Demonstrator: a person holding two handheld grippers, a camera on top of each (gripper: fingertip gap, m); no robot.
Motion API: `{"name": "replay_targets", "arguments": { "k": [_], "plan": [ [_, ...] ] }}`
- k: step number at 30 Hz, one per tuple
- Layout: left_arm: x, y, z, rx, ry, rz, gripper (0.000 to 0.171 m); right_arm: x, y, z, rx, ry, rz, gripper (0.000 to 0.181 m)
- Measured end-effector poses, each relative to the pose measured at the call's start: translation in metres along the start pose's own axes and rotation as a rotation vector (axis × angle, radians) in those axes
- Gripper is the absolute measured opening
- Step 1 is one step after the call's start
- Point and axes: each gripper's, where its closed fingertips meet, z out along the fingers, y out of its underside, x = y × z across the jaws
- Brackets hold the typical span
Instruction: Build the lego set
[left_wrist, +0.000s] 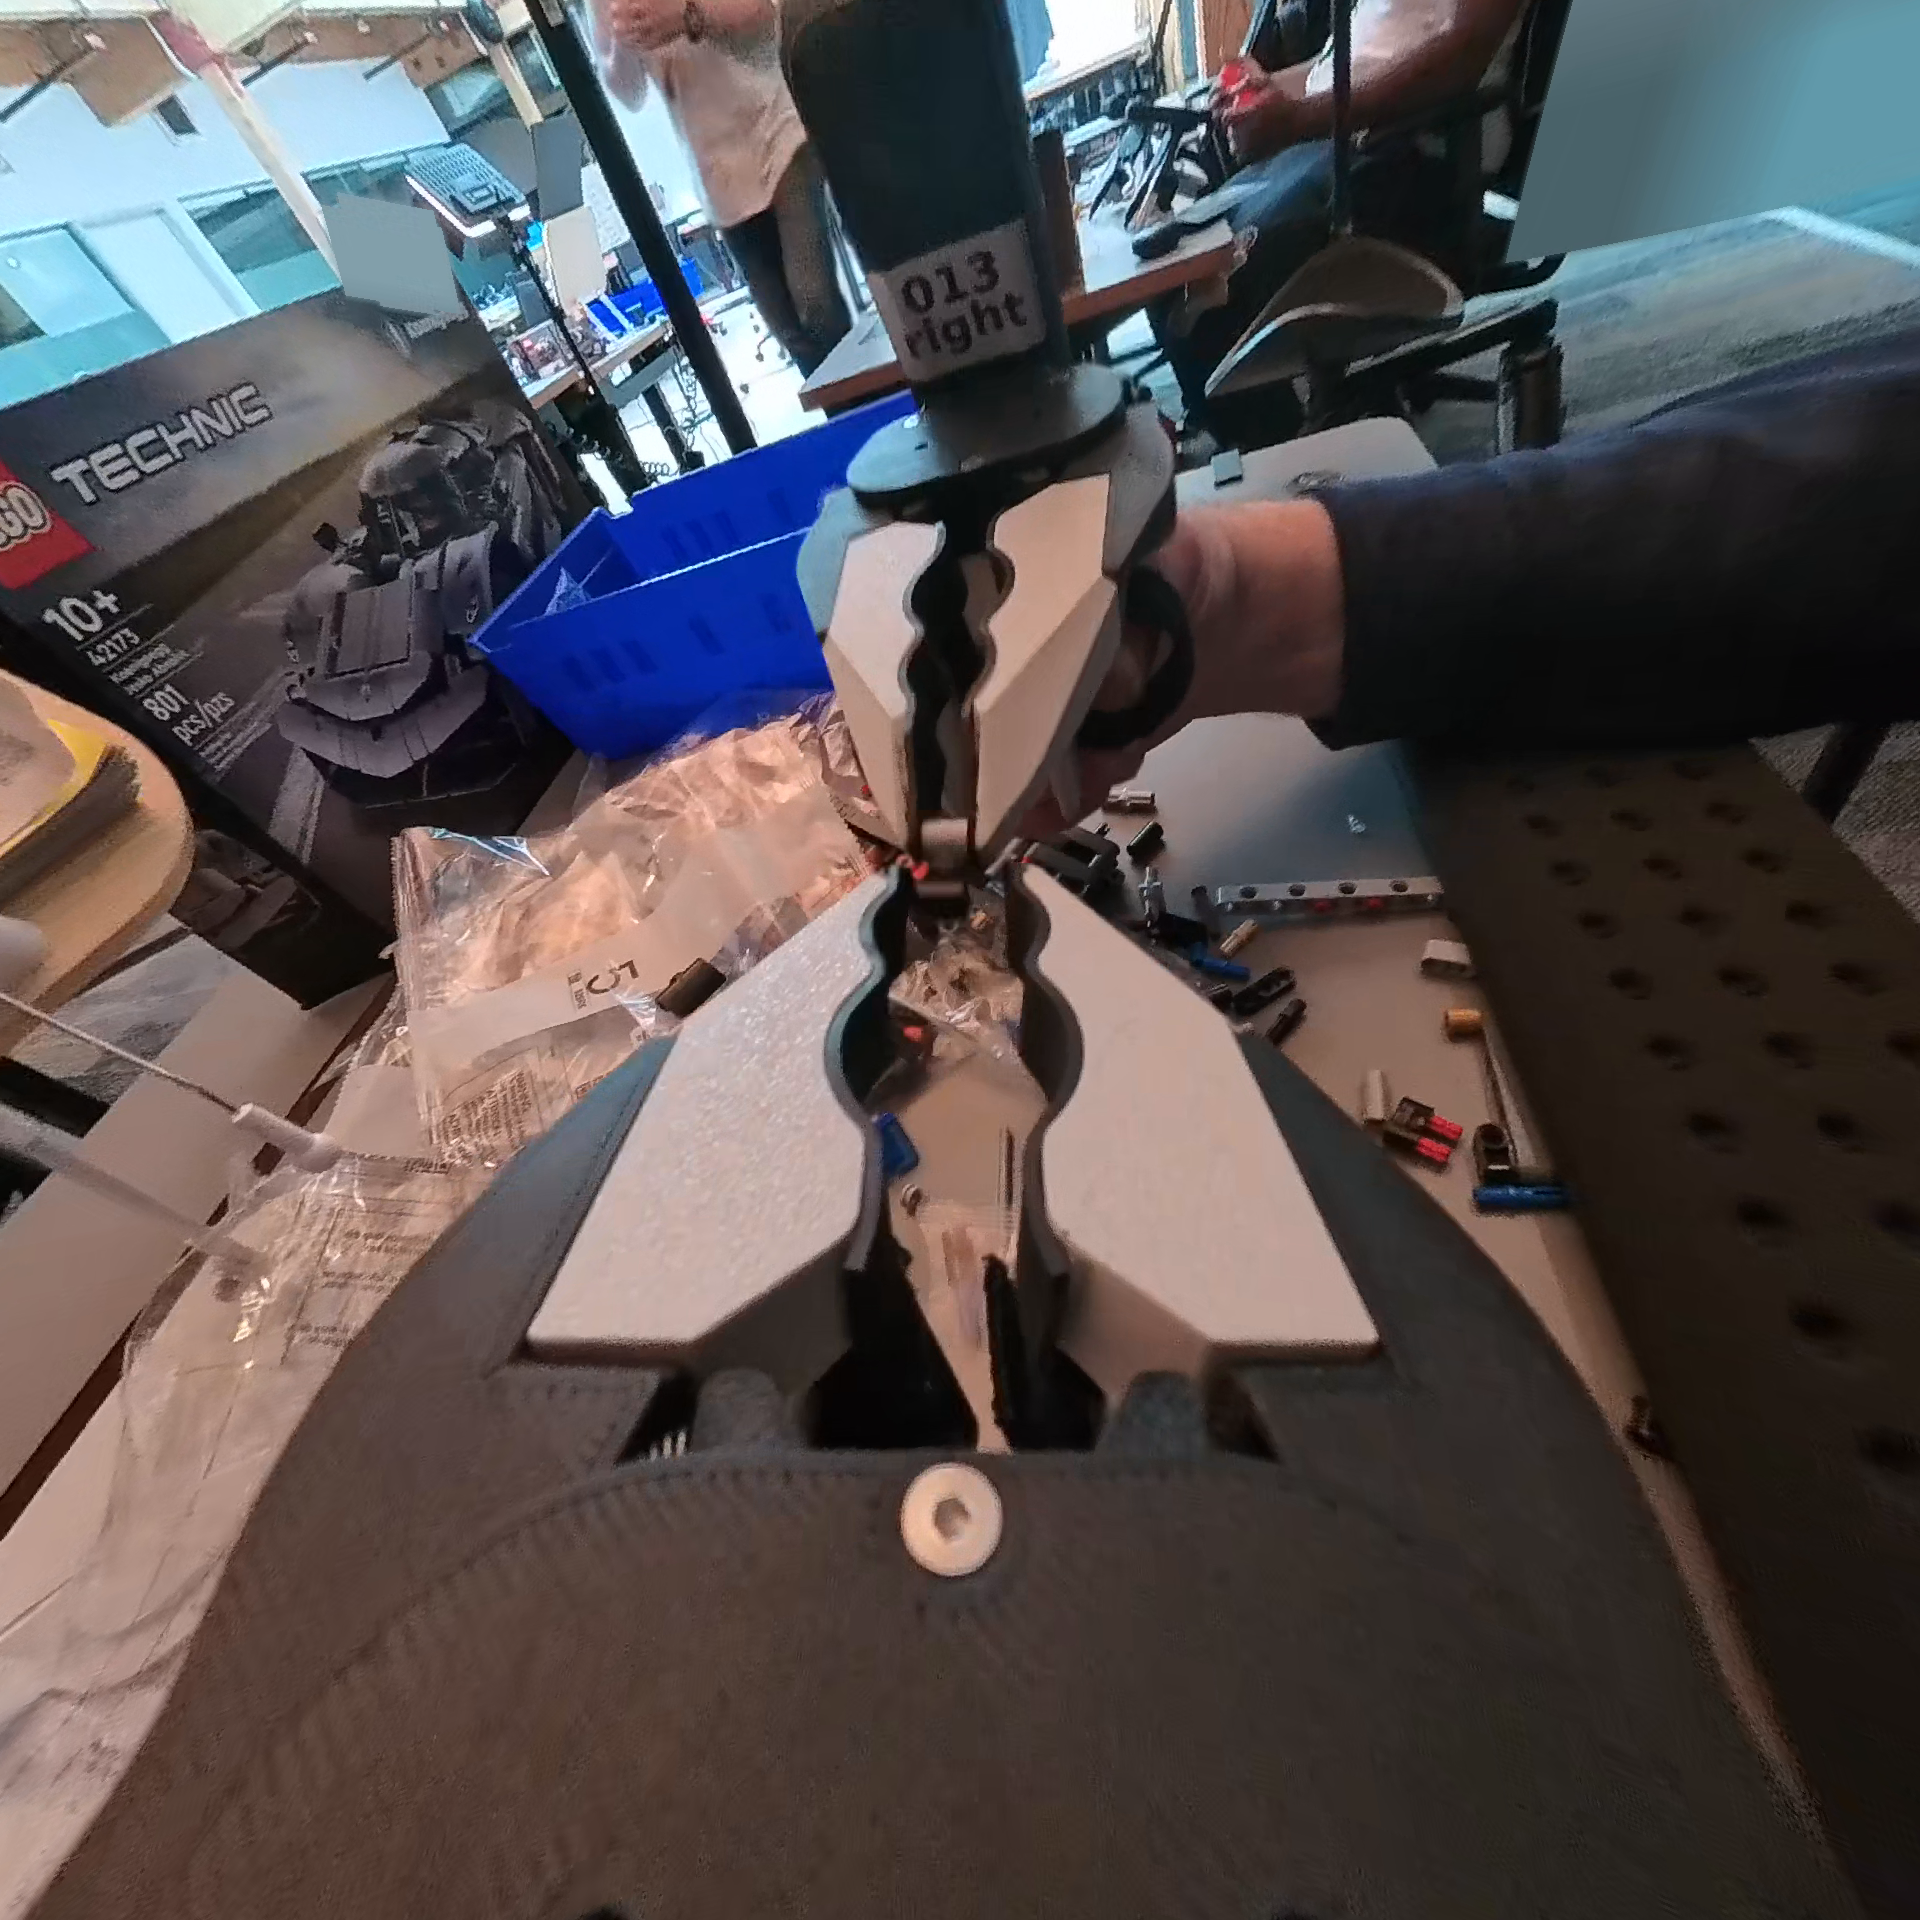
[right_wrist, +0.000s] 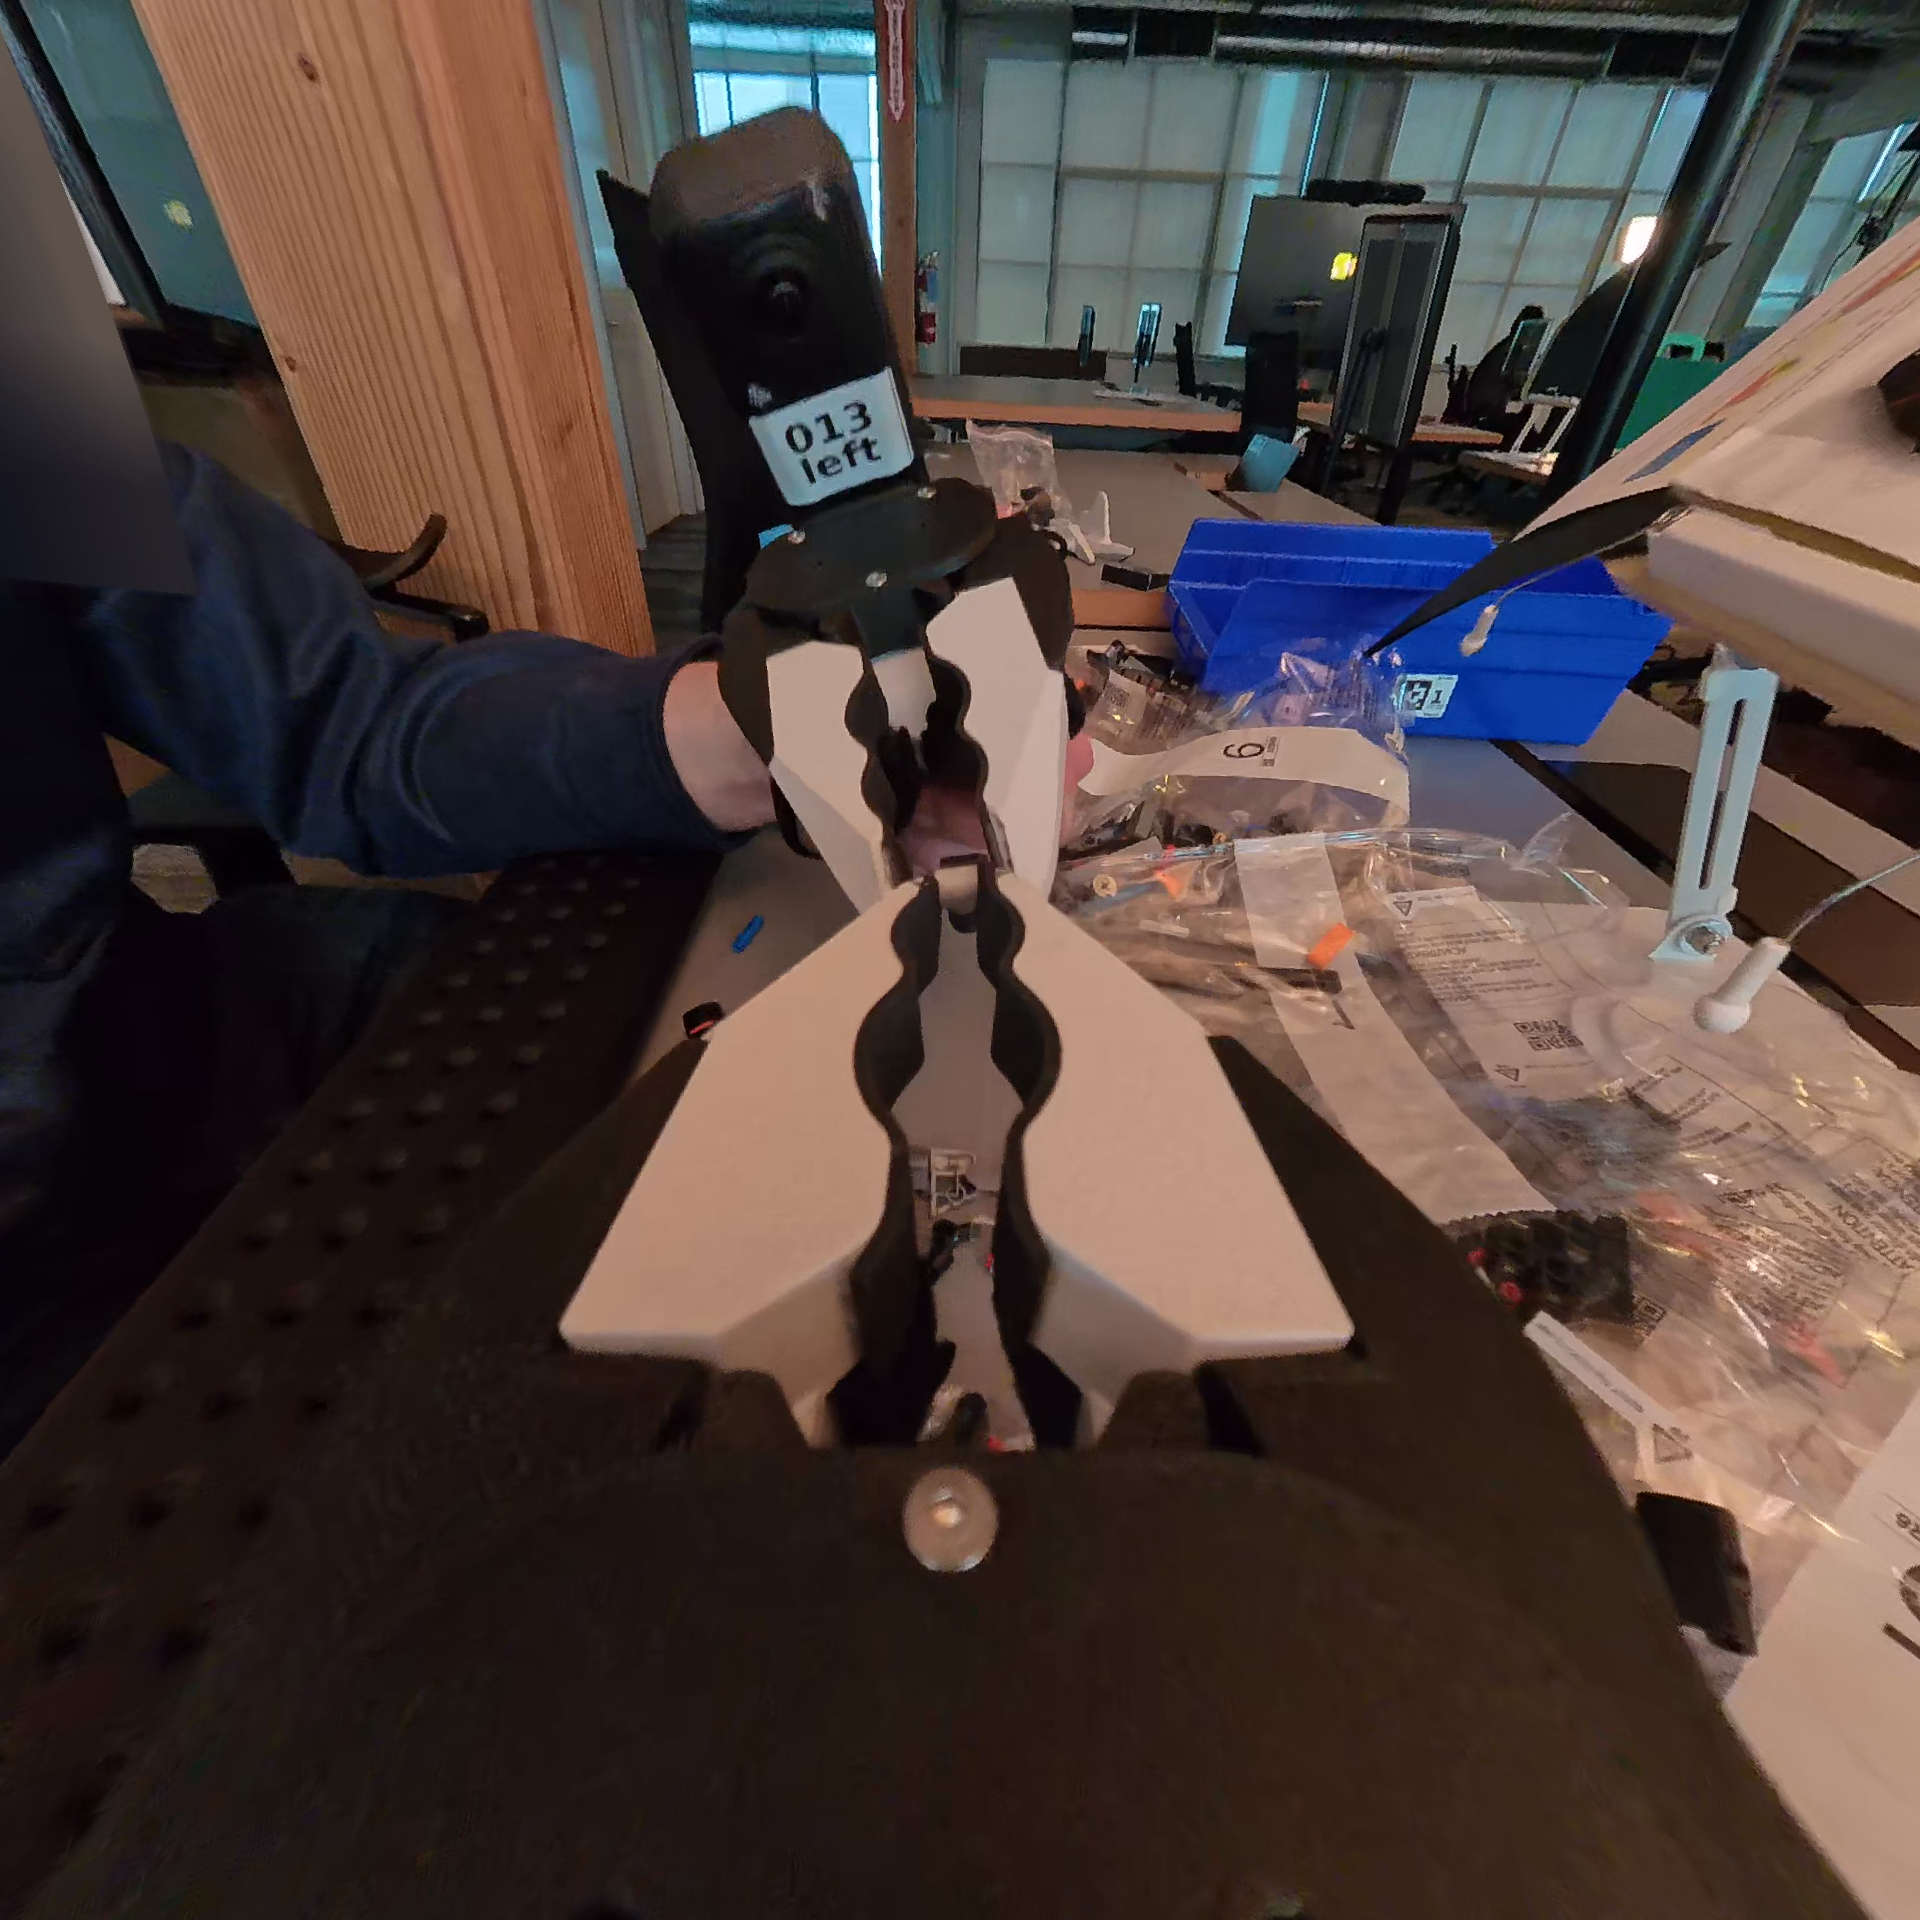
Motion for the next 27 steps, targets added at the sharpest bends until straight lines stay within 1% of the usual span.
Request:
{"name": "replay_targets", "arguments": {
  "k": [3,8,10,17,20,24,27],
  "plan": [
    [0.002,-0.001,0.001,0.01,0.009,-0.011,0.014,-0.001,0.0,0.001,0.0,-0.007,-0.003,0.004],
    [0.0,0.004,0.001,-0.04,-0.02,0.045,0.009,0.0,0.002,0.0,-0.025,0.009,-0.013,0.004],
    [-0.001,0.01,0.001,-0.09,-0.036,0.082,0.006,0.001,0.008,0.002,-0.065,0.024,-0.029,0.004],
    [-0.004,0.034,0.002,-0.278,-0.082,0.233,0.006,0.004,0.026,0.007,-0.227,0.097,-0.143,0.008],
    [-0.004,0.046,0.003,-0.359,-0.092,0.287,0.006,0.007,0.037,0.008,-0.311,0.133,-0.196,0.005],
    [-0.004,0.052,0.003,-0.389,-0.09,0.301,0.006,0.009,0.041,0.008,-0.36,0.152,-0.218,0.004],
    [-0.003,0.053,0.002,-0.413,-0.084,0.327,0.006,0.006,0.04,0.007,-0.372,0.142,-0.222,0.003]
  ]
}}
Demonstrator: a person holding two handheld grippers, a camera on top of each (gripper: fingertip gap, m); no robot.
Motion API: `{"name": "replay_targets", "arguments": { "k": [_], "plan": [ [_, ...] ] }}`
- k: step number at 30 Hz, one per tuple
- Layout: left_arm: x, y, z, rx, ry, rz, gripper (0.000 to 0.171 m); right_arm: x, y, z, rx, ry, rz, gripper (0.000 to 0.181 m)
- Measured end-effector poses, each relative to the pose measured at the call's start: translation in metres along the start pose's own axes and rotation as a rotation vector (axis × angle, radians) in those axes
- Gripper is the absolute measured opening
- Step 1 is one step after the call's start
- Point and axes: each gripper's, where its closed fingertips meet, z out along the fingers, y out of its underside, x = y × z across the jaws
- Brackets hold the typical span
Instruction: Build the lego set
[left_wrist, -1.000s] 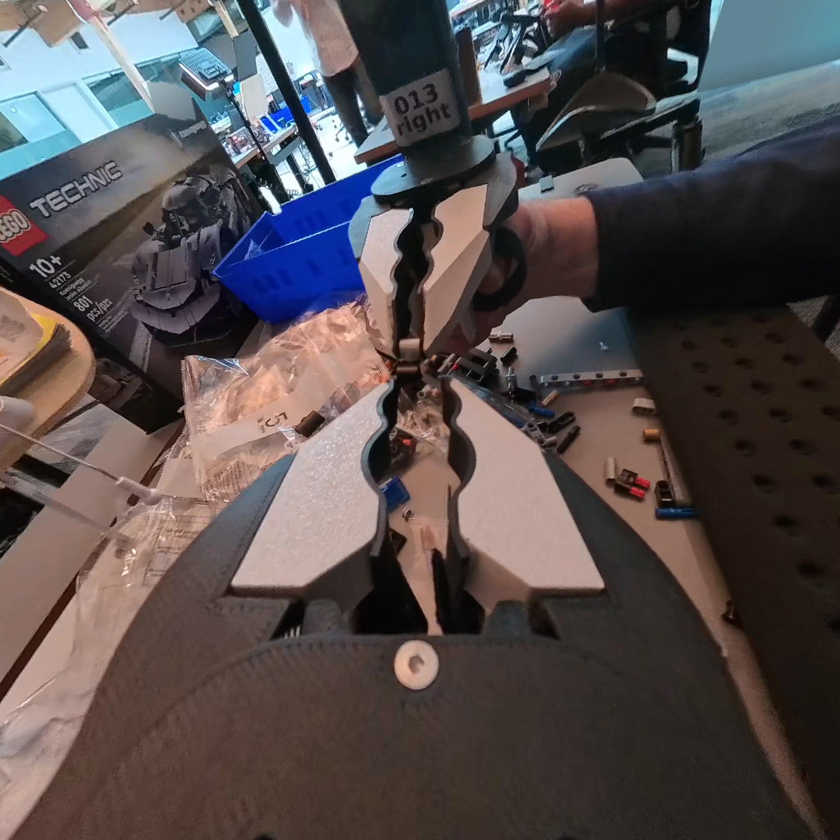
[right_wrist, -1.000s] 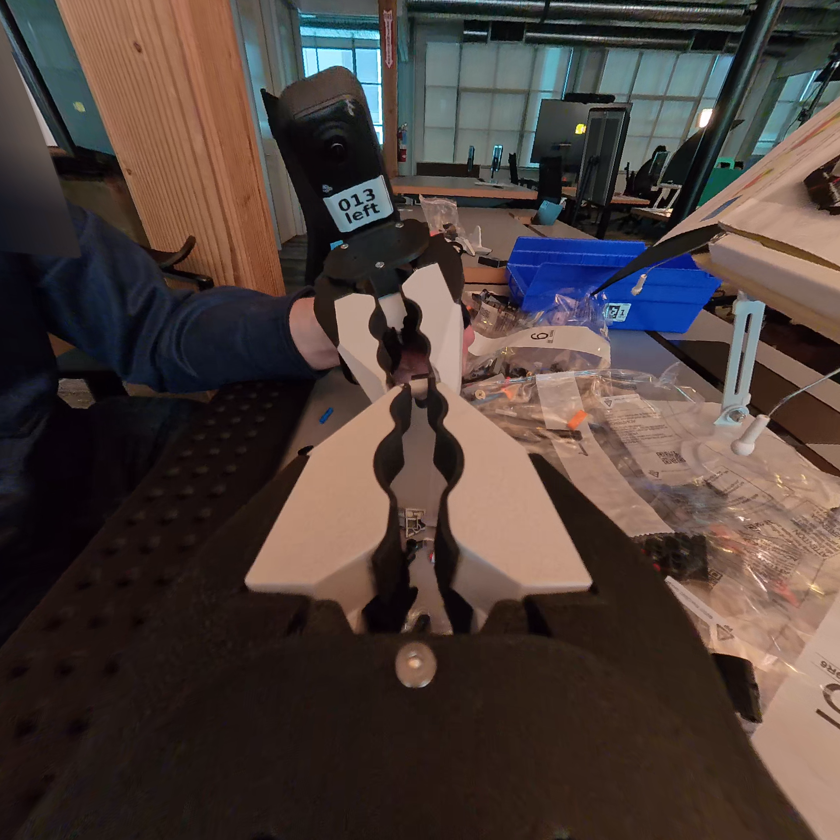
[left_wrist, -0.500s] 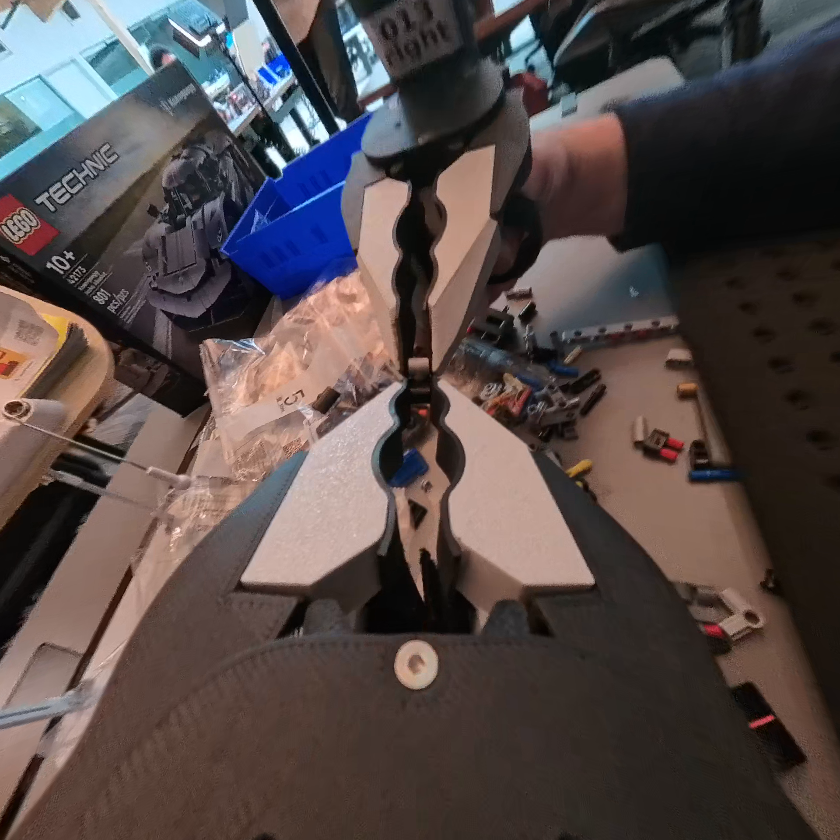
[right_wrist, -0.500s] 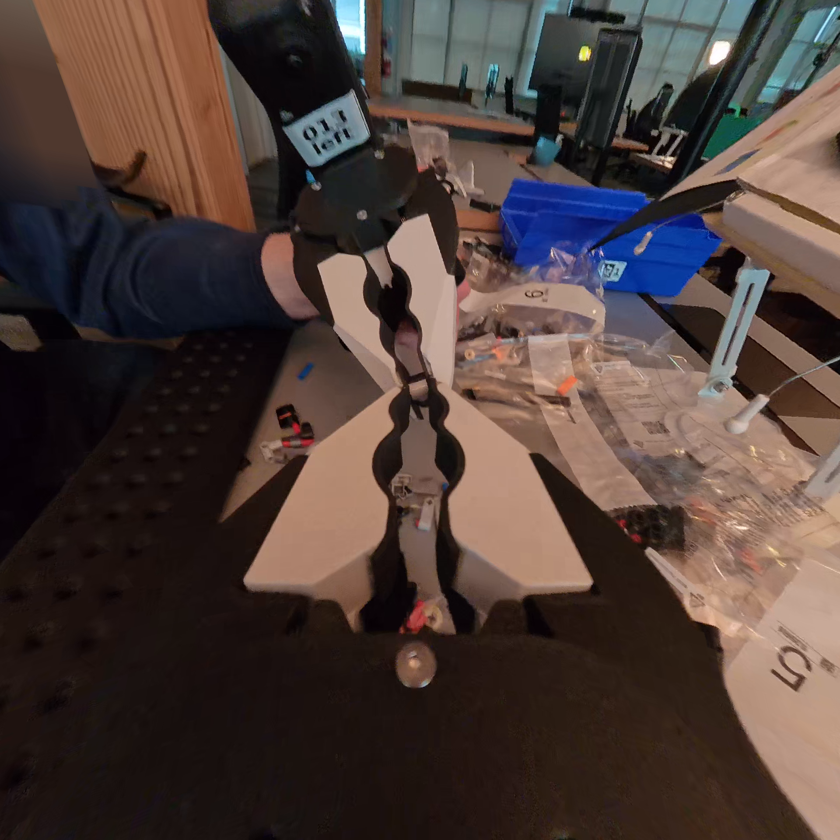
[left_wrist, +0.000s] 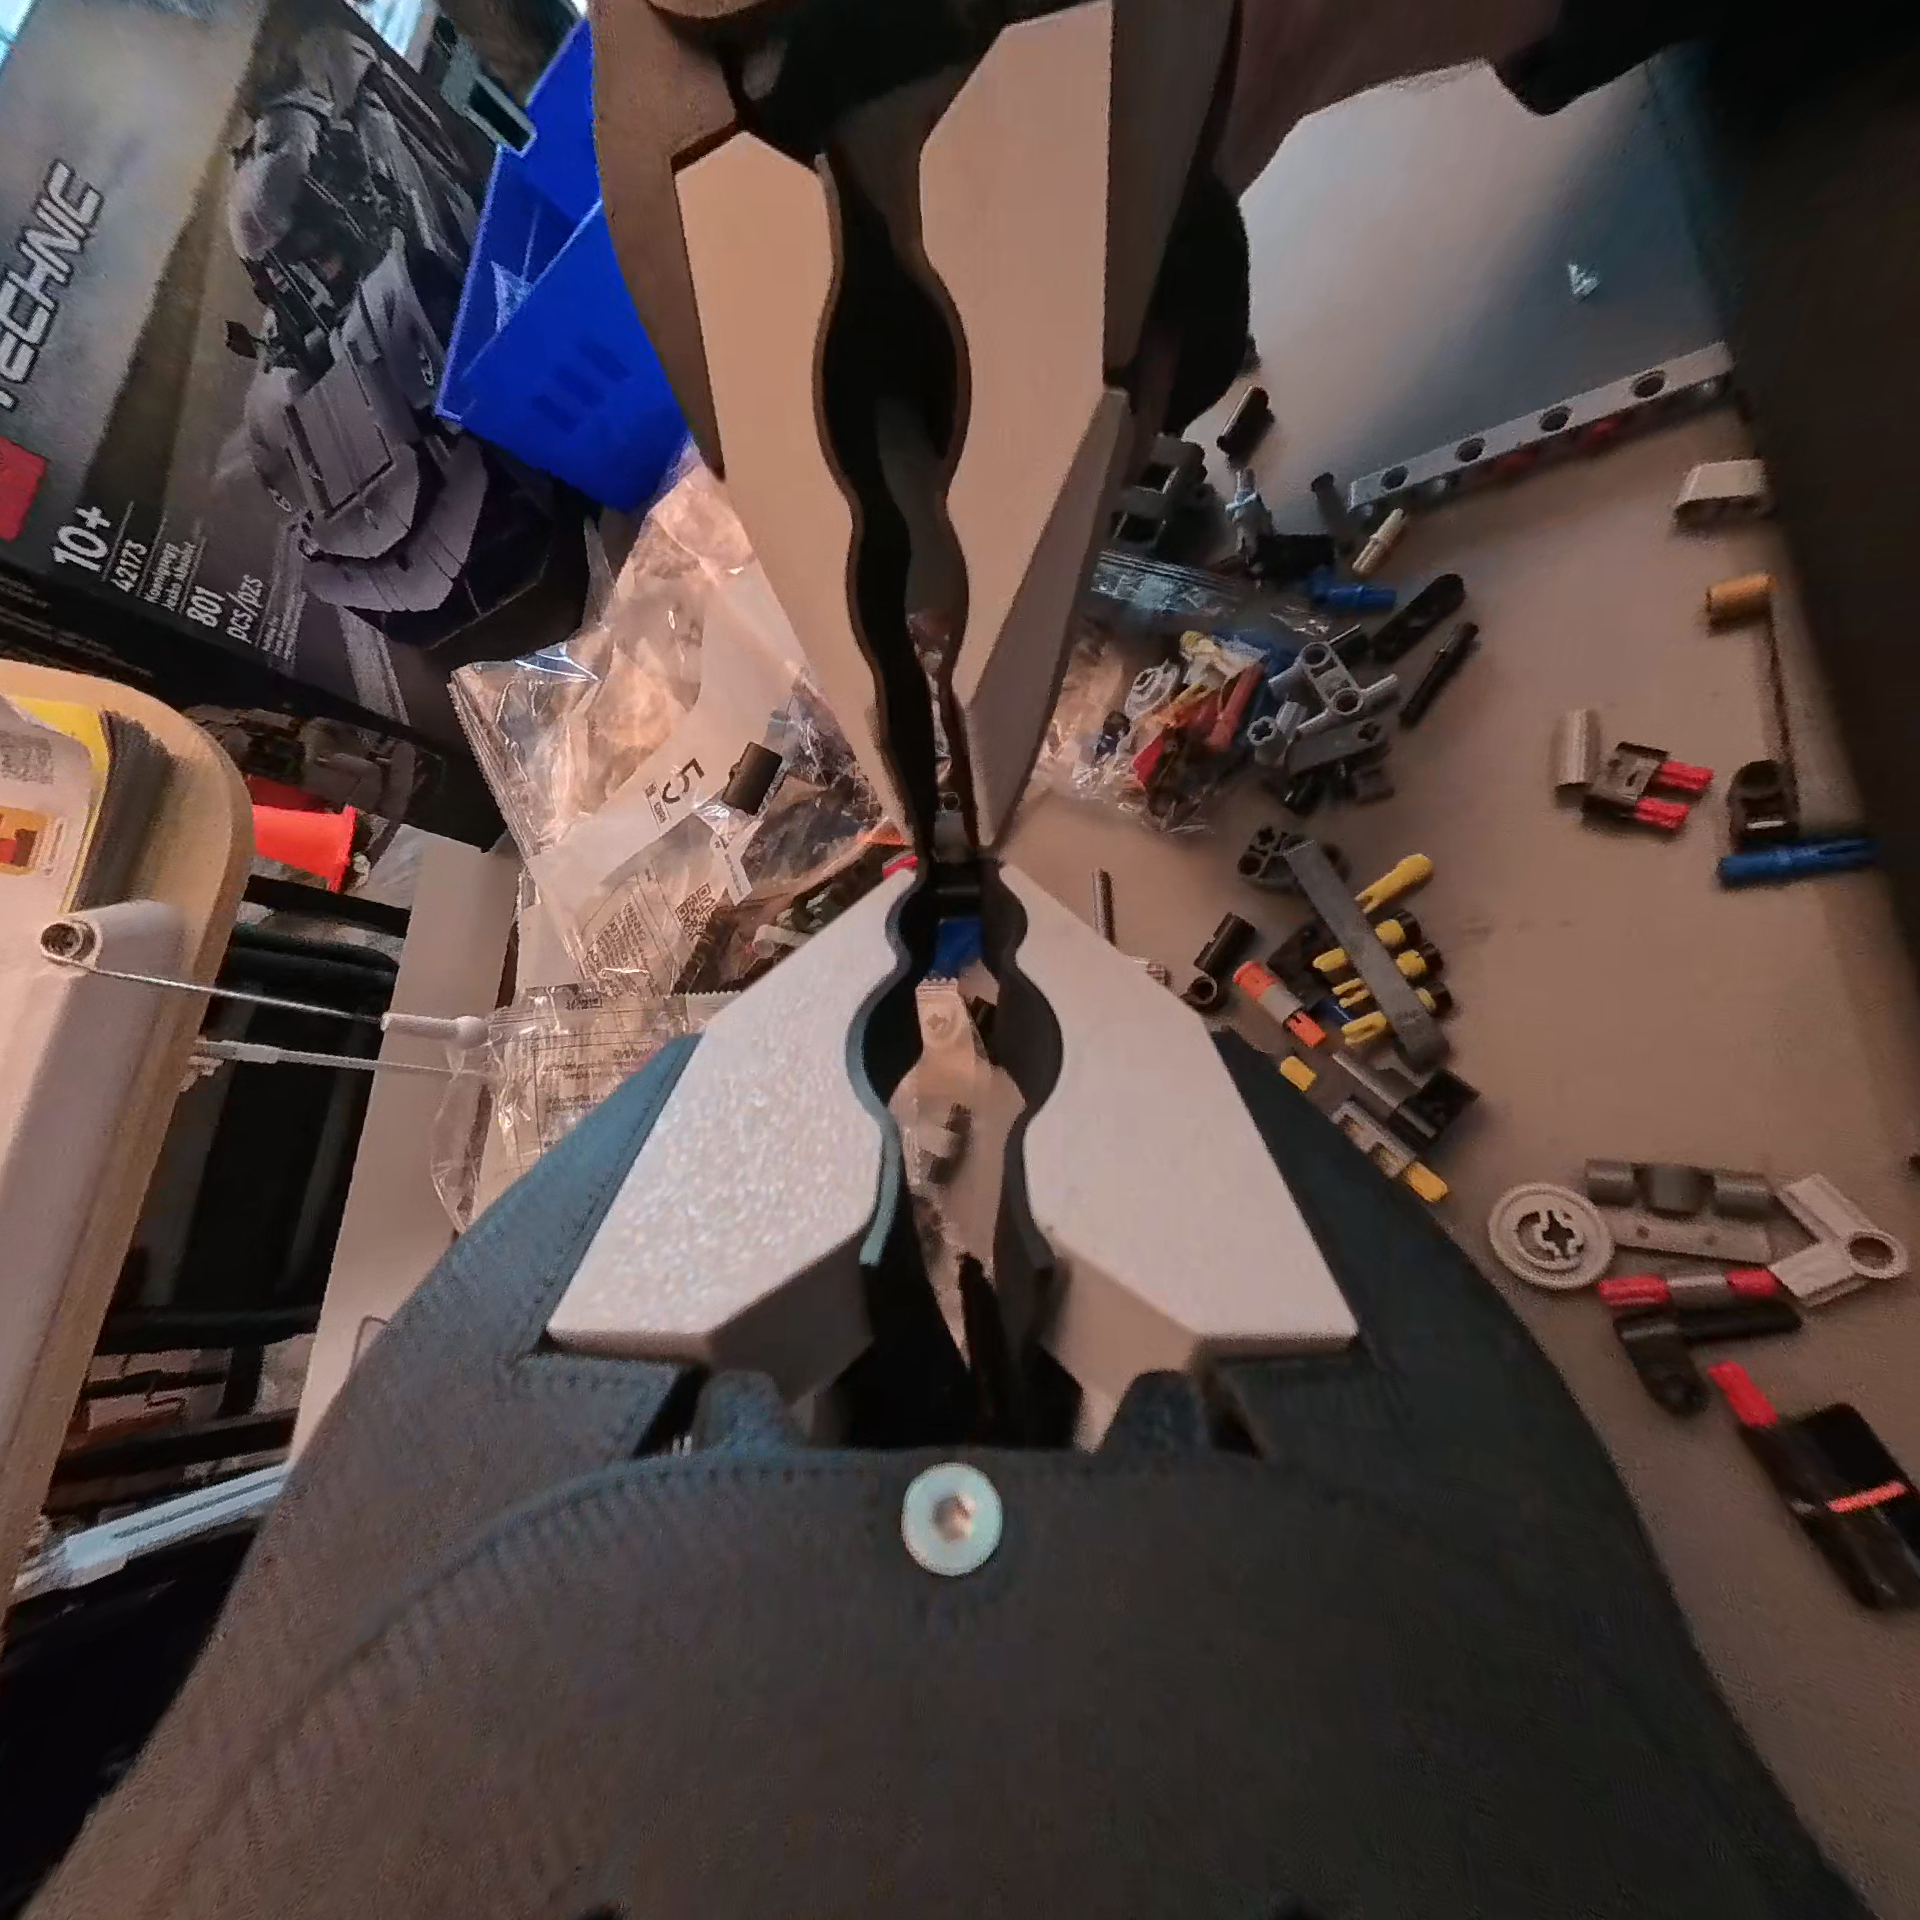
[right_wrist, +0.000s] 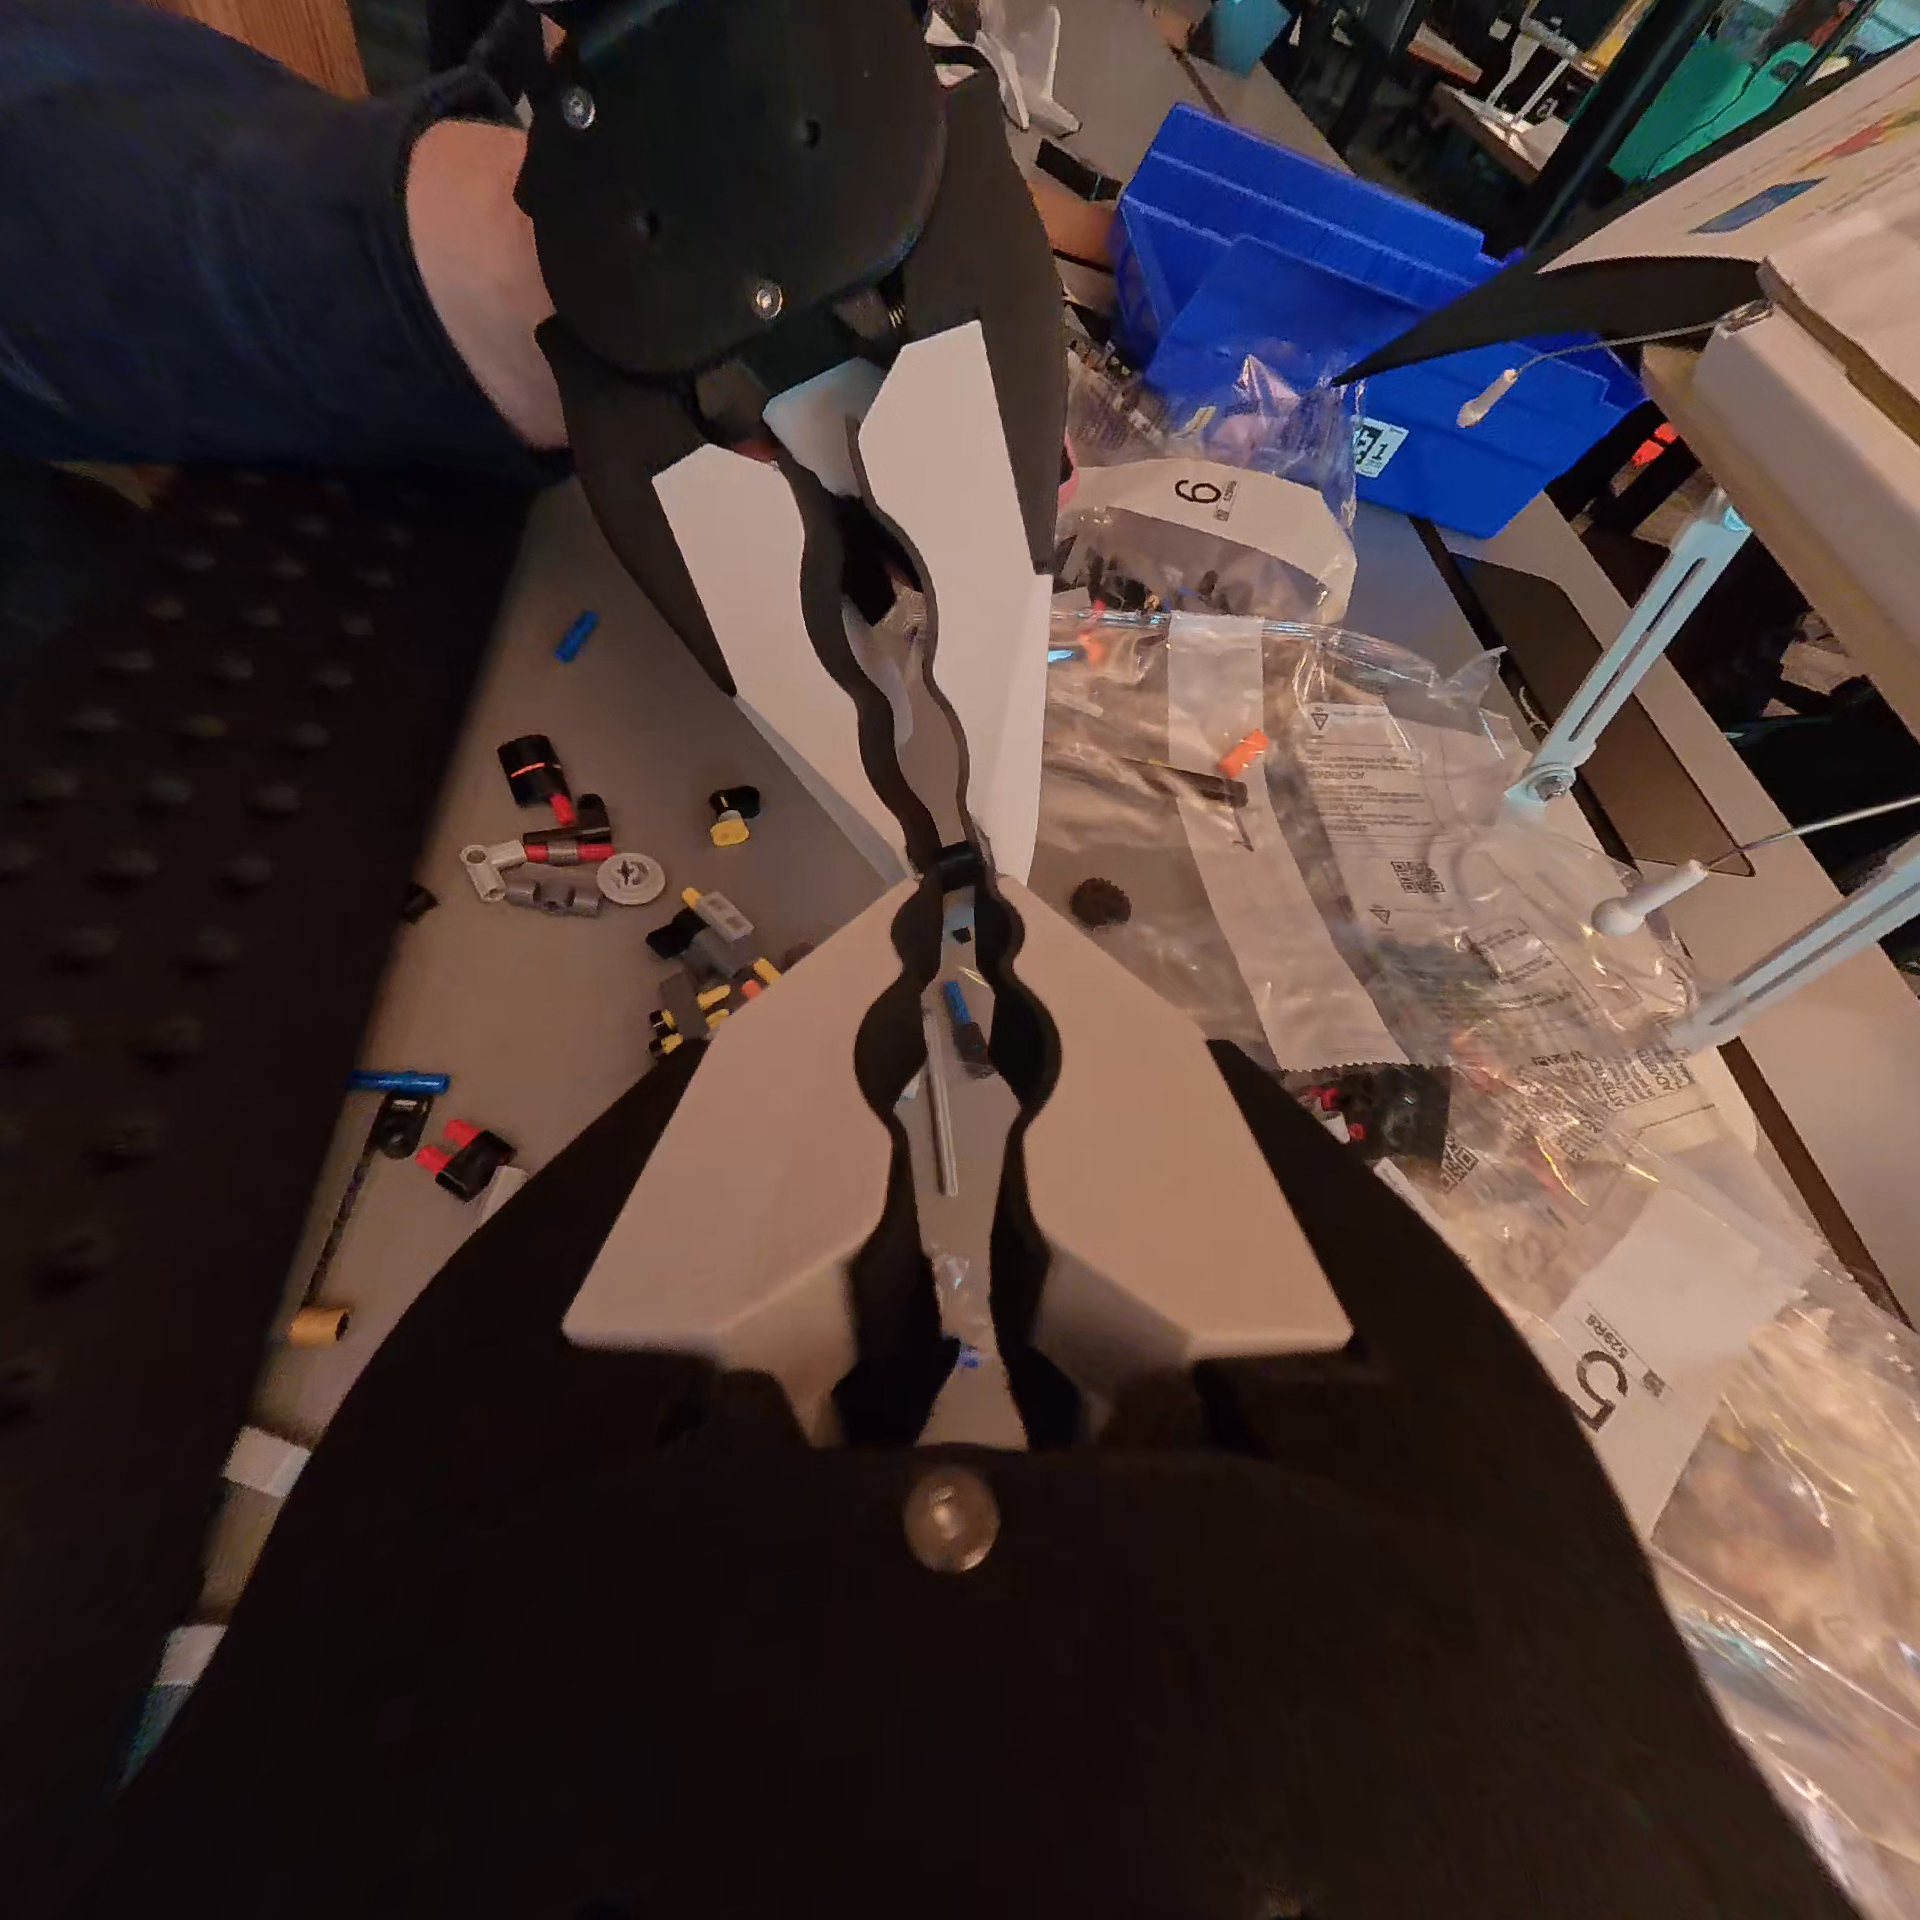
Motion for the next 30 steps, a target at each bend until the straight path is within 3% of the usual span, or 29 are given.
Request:
{"name": "replay_targets", "arguments": {
  "k": [9,10,11,12,13,15,17,20,24,30],
  "plan": [
    [0.007,0.001,-0.011,0.002,0.027,0.057,0.005,-0.008,-0.003,-0.008,-0.006,-0.033,-0.008,0.0],
    [-0.002,0.031,-0.013,-0.144,-0.02,0.085,0.006,0.001,0.001,-0.021,-0.001,0.005,0.006,0.0],
    [-0.008,0.049,-0.021,-0.158,-0.026,0.035,0.006,0.009,-0.004,-0.039,0.075,0.03,0.046,0.0],
    [-0.015,0.043,-0.033,-0.055,-0.024,-0.075,0.005,0.011,-0.017,-0.054,0.175,0.032,0.075,0.0],
    [-0.02,0.03,-0.04,-0.012,-0.044,-0.079,0.006,0.011,-0.024,-0.054,0.203,0.035,0.079,0.0],
    [-0.011,0.006,-0.028,0.008,-0.034,-0.006,0.006,0.004,-0.015,-0.026,0.116,0.012,0.062,0.0],
    [0.002,0.016,-0.011,-0.068,-0.012,0.037,0.006,0.001,-0.001,-0.008,0.007,0.039,0.008,0.0],
    [-0.005,0.015,-0.013,-0.05,-0.054,0.005,0.006,-0.001,0.001,0.004,-0.04,0.07,-0.035,0.013],
    [-0.006,0.015,-0.007,-0.101,-0.079,0.048,0.006,0.006,0.014,0.019,-0.159,0.167,-0.136,0.013],
    [-0.006,0.015,-0.003,-0.127,-0.101,0.081,0.006,0.008,0.013,0.023,-0.191,0.215,-0.186,0.012]
  ]
}}
